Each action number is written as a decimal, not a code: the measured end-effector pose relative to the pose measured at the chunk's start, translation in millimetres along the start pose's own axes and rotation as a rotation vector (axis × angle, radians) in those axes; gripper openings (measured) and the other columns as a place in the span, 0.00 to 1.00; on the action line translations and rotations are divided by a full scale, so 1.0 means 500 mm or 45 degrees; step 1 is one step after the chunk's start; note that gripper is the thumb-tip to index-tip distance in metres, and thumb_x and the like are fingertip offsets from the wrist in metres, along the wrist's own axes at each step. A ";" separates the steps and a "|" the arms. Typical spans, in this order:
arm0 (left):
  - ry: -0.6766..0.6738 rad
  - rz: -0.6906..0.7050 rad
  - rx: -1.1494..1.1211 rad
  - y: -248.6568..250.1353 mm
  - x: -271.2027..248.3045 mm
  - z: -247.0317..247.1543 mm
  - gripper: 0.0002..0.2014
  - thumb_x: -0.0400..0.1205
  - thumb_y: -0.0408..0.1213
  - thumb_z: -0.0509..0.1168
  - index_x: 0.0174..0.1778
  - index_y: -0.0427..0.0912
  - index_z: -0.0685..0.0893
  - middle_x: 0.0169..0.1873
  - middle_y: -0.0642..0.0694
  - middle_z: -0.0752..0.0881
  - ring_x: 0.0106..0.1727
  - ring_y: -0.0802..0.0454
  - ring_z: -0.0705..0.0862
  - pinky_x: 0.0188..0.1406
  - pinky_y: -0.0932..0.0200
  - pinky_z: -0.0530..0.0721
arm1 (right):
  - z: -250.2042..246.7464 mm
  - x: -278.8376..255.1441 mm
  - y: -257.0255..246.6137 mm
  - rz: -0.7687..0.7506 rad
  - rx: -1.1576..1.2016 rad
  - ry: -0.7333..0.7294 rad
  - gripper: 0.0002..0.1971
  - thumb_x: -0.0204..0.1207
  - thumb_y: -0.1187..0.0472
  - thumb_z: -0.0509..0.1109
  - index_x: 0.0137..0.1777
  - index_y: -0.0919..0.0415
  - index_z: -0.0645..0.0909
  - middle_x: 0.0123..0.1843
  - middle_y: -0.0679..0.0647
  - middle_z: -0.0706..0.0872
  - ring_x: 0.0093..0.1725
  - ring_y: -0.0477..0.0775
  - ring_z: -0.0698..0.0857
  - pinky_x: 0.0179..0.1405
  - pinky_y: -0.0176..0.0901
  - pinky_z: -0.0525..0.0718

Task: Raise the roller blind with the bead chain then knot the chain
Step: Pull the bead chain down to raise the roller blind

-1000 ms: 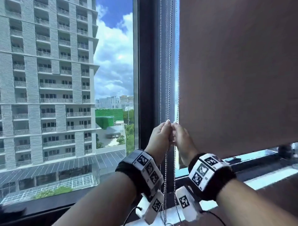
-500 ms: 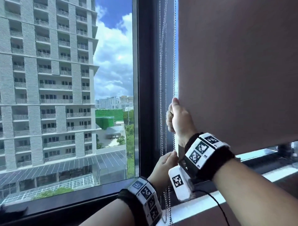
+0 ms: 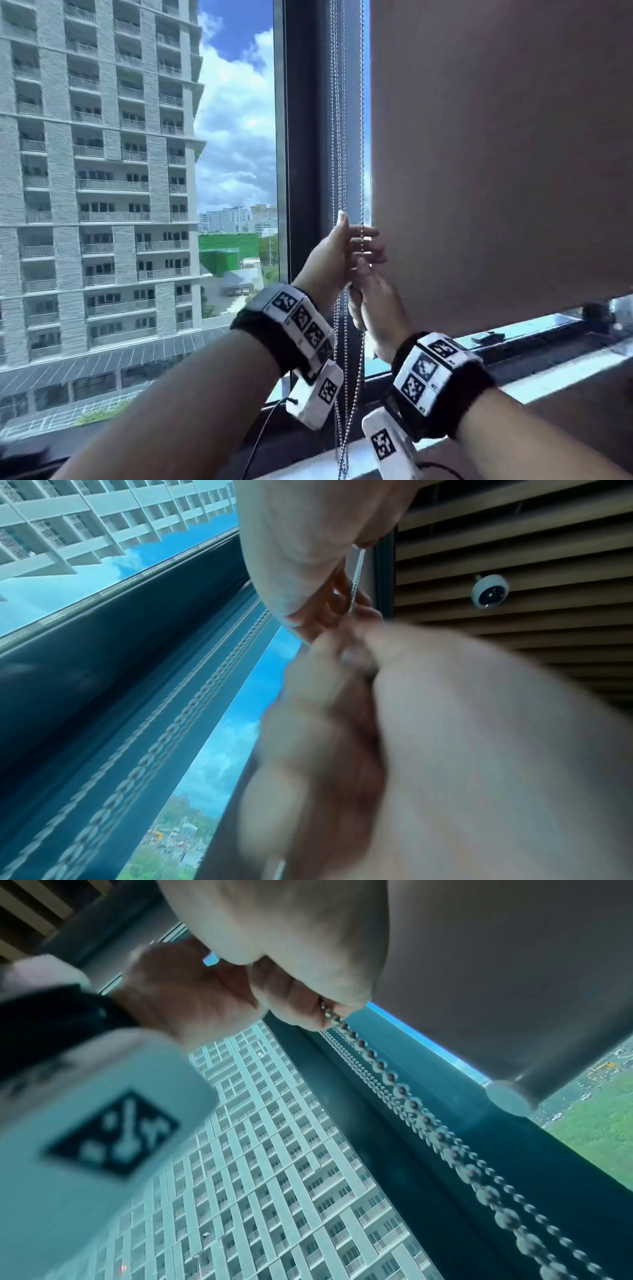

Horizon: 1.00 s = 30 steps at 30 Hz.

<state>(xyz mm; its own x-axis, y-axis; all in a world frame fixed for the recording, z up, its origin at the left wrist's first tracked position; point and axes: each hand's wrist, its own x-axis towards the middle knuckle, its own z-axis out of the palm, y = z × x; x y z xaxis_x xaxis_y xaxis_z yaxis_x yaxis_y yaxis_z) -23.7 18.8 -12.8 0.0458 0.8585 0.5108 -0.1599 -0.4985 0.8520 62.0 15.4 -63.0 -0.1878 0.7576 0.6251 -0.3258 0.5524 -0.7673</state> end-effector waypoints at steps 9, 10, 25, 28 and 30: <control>0.133 0.144 0.041 0.152 0.058 0.057 0.18 0.87 0.51 0.50 0.40 0.46 0.77 0.20 0.54 0.74 0.17 0.60 0.67 0.15 0.68 0.63 | -0.003 -0.061 0.045 0.136 -0.173 -0.029 0.24 0.87 0.57 0.50 0.54 0.85 0.69 0.18 0.49 0.65 0.17 0.46 0.62 0.14 0.36 0.60; 0.158 0.150 0.076 0.148 0.058 0.058 0.18 0.87 0.51 0.49 0.36 0.47 0.74 0.17 0.56 0.70 0.15 0.60 0.63 0.14 0.69 0.60 | -0.003 -0.067 0.051 0.170 -0.158 -0.027 0.25 0.87 0.57 0.50 0.57 0.86 0.68 0.19 0.50 0.64 0.18 0.46 0.61 0.15 0.36 0.59; 0.123 0.111 0.050 -0.016 -0.019 0.032 0.20 0.87 0.46 0.52 0.27 0.48 0.66 0.21 0.51 0.65 0.19 0.56 0.60 0.13 0.68 0.58 | -0.026 0.018 0.026 0.111 -0.076 0.054 0.15 0.79 0.60 0.53 0.52 0.62 0.82 0.41 0.55 0.85 0.41 0.54 0.79 0.44 0.51 0.75; 0.138 0.115 0.072 -0.043 -0.040 0.013 0.20 0.88 0.44 0.52 0.29 0.47 0.74 0.19 0.53 0.72 0.17 0.59 0.67 0.12 0.68 0.62 | -0.033 0.045 0.005 0.101 0.053 0.110 0.17 0.82 0.58 0.52 0.52 0.62 0.82 0.40 0.55 0.86 0.40 0.54 0.82 0.41 0.48 0.79; 0.145 0.129 0.129 -0.057 -0.054 0.005 0.20 0.88 0.43 0.51 0.30 0.49 0.77 0.17 0.54 0.69 0.15 0.61 0.64 0.12 0.68 0.61 | -0.028 0.065 -0.020 0.073 0.115 0.085 0.18 0.84 0.54 0.50 0.50 0.59 0.82 0.40 0.56 0.86 0.40 0.53 0.83 0.44 0.48 0.80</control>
<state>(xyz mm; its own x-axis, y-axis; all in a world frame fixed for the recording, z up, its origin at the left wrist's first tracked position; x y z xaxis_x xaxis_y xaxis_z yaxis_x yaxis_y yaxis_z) -18.2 9.5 -50.9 -0.0781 0.8084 0.5835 -0.0575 -0.5880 0.8068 72.2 39.5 -36.9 -0.1473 0.8101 0.5675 -0.3991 0.4763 -0.7835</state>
